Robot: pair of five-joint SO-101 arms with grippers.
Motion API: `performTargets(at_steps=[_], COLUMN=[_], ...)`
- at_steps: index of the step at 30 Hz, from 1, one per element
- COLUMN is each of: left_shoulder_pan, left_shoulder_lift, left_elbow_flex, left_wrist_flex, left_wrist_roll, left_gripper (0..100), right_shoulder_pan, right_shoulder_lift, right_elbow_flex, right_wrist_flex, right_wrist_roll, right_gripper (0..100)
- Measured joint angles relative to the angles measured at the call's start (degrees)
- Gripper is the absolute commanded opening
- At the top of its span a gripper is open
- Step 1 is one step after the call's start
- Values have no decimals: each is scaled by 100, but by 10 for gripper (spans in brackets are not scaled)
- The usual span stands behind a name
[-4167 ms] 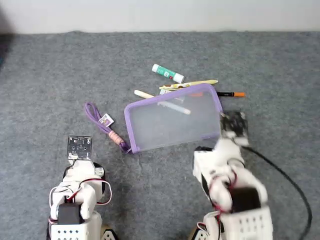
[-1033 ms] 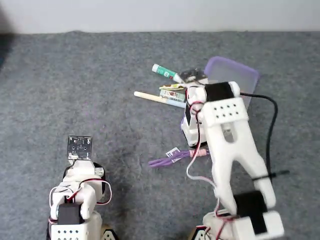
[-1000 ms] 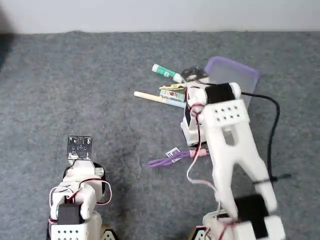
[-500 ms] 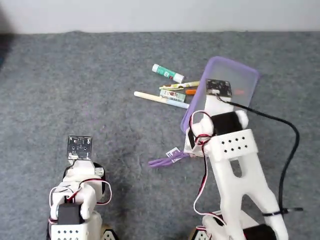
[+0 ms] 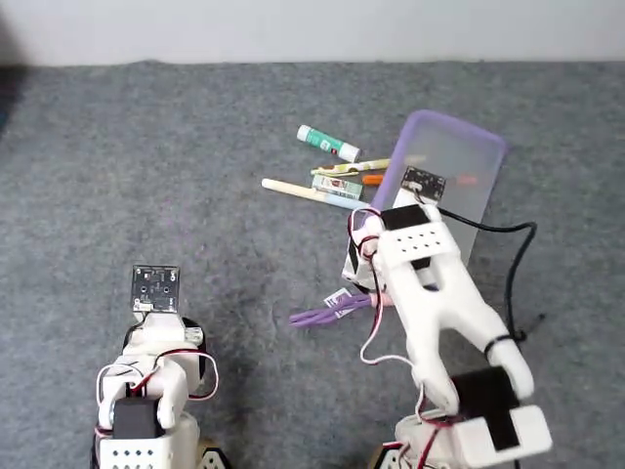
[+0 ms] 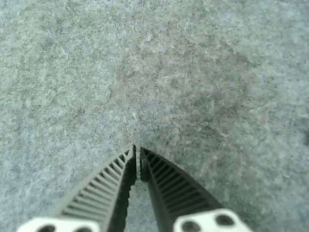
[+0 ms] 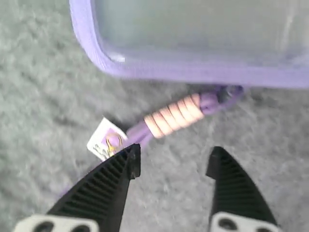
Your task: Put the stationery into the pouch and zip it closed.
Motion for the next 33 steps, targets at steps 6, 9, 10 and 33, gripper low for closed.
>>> performTargets(at_steps=[6,9,10,33], left_shoulder_pan=[0,0,0,0], left_shoulder_lift=[0,0,0,0], left_elbow_flex=[0,0,0,0], left_wrist_flex=[0,0,0,0], left_wrist_roll=[0,0,0,0], left_gripper=[15,15,15,15], right_shoulder_pan=[0,9,44,905], right_shoulder_lift=[598,782,835,1196], right_elbow_flex=[0,0,0,-53], right_wrist_flex=[-527,-642,-695,-721], right_wrist_roll=[0,-18,-9,-18], right_gripper=[180,180,180,175])
